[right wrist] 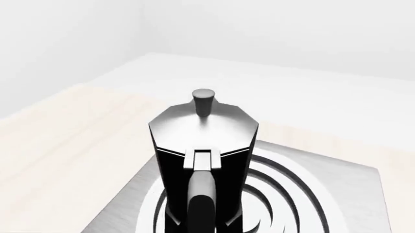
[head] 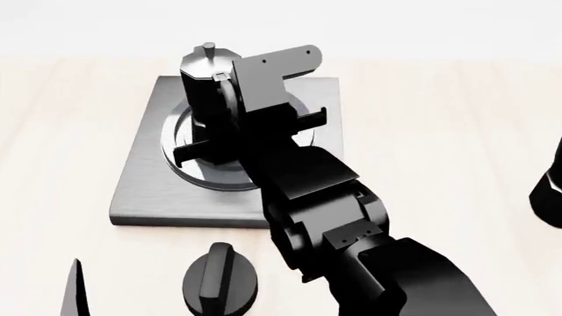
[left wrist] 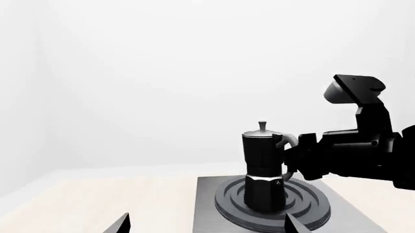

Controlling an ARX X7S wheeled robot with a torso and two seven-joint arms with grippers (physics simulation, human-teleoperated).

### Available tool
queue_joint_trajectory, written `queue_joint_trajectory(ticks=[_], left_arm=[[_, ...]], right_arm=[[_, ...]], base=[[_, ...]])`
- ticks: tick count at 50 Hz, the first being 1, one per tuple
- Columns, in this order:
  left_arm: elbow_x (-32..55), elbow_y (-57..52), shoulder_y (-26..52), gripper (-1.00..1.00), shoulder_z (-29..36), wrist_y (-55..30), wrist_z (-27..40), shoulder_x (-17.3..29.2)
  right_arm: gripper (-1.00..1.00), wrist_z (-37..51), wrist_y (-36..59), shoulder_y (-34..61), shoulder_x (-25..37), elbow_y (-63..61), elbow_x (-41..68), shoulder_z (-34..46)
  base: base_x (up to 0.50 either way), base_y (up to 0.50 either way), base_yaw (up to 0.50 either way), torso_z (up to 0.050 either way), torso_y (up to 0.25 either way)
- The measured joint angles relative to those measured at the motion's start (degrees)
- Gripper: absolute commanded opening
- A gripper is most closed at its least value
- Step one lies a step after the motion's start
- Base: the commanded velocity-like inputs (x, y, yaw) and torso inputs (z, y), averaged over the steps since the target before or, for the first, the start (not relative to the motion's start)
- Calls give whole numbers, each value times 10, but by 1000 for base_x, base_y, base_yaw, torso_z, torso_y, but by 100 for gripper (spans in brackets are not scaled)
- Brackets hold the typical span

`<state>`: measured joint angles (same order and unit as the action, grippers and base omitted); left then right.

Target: Put both moka pots on the stove.

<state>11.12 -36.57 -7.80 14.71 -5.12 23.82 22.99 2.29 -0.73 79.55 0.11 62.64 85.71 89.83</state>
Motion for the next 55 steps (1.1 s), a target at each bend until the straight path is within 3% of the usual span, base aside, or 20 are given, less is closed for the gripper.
queue_joint_trajectory(ticks=[5,6,19,24,45,55], left_arm=[[0,2,0,100,1,2,0,0],[0,2,0,100,1,2,0,0],[1,5,2,100,4,5,0,1],[2,6,2,100,5,7,1,1],[-1,5,3,100,8,7,5,3],[-3,3,4,100,12,5,7,3]], right_arm=[[-100,1,0,0,0,0,0,1],[100,2,0,0,-1,0,0,1],[100,7,-10,6,1,1,-7,-6],[100,33,-18,7,28,-47,-10,-9],[100,236,-93,-44,305,-535,-61,-6],[100,302,-142,-72,429,-722,-142,-5]], base=[[0,0,0,0,0],[0,0,0,0,0],[0,0,0,0,0],[0,0,0,0,0],[0,0,0,0,0],[0,0,0,0,0]])
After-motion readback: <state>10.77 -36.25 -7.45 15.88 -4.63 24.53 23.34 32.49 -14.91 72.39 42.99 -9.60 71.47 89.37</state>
